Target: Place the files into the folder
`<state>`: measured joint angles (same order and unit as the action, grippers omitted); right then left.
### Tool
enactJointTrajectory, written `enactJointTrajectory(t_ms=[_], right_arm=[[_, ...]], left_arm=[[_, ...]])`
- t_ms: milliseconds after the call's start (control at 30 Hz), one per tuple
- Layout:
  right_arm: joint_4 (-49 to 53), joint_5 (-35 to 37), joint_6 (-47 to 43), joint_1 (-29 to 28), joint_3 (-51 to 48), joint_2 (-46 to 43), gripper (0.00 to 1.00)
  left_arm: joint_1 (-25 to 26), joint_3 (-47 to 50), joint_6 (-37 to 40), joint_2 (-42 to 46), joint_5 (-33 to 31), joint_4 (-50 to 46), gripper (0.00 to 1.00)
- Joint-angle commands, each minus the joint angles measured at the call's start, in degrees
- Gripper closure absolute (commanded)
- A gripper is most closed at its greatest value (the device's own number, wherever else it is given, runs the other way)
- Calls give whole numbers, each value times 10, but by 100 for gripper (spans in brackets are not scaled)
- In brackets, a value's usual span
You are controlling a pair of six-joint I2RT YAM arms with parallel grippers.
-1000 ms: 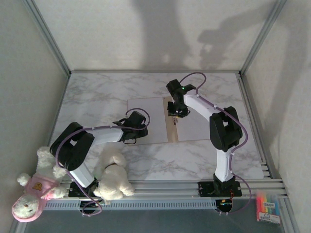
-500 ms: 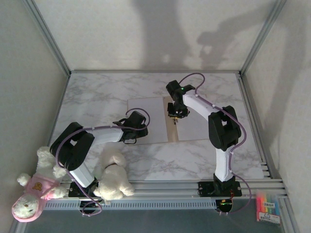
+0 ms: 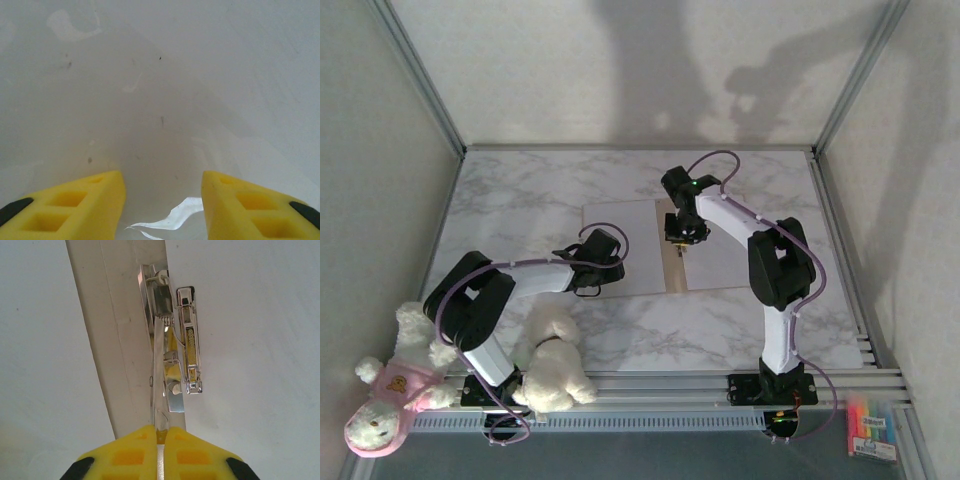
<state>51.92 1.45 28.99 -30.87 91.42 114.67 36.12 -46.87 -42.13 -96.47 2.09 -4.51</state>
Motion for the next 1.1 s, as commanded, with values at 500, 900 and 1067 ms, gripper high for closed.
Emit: enactJointTrajectory(t_ms=[500,900,1067], right_arm=[[44,67,-22,-19,6,28,100],[55,124,-36,-34,4,41,100],[54,136,-38,-37,1,46,100]], left_arm=[[-4,20,-1,-45,18,-51,53],[-4,18,-7,-49,22,-49,54],[-4,18,-7,-50,22,-49,54]])
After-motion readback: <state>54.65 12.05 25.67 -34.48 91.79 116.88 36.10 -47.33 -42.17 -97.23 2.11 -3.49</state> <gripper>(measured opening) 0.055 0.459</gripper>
